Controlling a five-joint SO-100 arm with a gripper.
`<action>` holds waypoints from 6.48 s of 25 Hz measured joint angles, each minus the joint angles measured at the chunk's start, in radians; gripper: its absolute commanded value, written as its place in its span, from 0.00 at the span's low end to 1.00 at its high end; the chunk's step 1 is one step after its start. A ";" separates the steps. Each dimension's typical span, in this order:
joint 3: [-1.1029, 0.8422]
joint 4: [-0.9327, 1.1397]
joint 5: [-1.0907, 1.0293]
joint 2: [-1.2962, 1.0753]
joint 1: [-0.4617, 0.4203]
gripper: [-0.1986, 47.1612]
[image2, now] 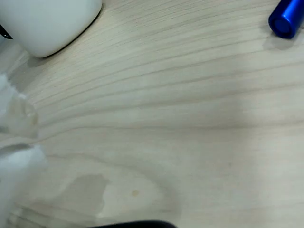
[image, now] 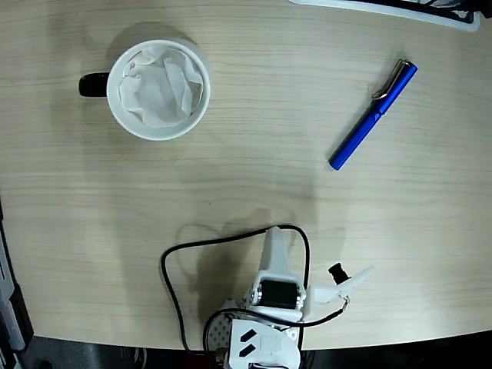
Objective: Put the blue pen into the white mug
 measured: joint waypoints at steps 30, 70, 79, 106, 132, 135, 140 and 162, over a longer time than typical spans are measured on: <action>-1.160 -0.117 -0.669 -1.359 0.172 0.01; -1.908 -0.206 -1.549 -2.431 0.341 0.45; -1.913 -0.227 -1.551 -2.477 0.353 0.43; -1.833 -0.229 -1.548 -2.402 0.307 0.01; -0.899 -1.224 -1.557 -1.371 -0.020 0.01; -0.813 -1.358 -1.557 -1.256 -0.074 0.01; -0.641 -1.603 -1.568 -1.143 -0.193 0.01; -0.580 -2.117 -1.690 -1.683 -0.419 0.01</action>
